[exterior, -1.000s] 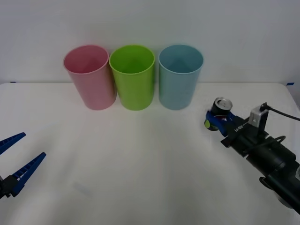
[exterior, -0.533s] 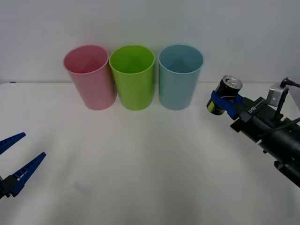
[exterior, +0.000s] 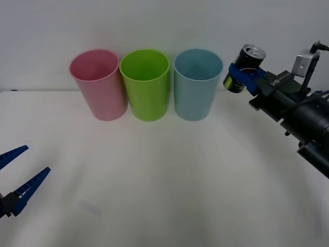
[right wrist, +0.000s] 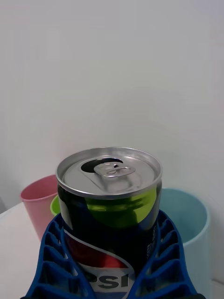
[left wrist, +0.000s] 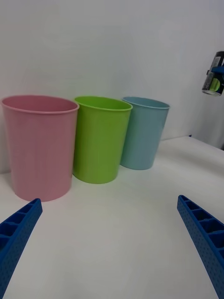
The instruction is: Grasp the object on the table and drop it into the matching bin: aluminum can to the light blue bin, PET bottle to the pink bin.
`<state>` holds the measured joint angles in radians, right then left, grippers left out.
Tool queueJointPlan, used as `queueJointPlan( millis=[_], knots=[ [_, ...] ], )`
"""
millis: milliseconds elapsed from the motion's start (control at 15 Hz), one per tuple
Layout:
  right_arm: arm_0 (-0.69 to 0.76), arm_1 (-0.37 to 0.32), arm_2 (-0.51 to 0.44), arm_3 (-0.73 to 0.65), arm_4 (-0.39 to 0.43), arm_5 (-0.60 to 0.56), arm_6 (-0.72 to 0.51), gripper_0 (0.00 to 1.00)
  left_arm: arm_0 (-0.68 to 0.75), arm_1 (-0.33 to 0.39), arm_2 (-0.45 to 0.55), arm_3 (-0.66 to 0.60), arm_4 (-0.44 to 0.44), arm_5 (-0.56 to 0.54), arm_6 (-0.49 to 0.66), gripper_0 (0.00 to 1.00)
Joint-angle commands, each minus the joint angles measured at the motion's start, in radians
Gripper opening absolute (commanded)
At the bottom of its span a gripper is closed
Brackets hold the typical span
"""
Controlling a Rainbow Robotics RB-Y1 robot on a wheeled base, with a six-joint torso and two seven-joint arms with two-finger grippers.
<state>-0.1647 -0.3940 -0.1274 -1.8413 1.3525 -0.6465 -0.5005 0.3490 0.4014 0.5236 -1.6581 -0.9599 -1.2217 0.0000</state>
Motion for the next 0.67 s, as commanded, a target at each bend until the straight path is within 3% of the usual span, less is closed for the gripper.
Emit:
queueJointPlan(
  millis=[67, 667],
  knots=[
    [-0.084, 0.052, 0.000, 0.042, 0.100, 0.007, -0.044, 0.00, 0.000, 0.000, 0.000, 0.000, 0.000, 0.000, 0.000, 1.00],
    [-0.383, 0.270, -0.095, 0.347, 0.405, 0.024, -0.035, 0.00, 0.000, 0.000, 0.000, 0.000, 0.000, 0.000, 0.000, 1.00]
  ],
)
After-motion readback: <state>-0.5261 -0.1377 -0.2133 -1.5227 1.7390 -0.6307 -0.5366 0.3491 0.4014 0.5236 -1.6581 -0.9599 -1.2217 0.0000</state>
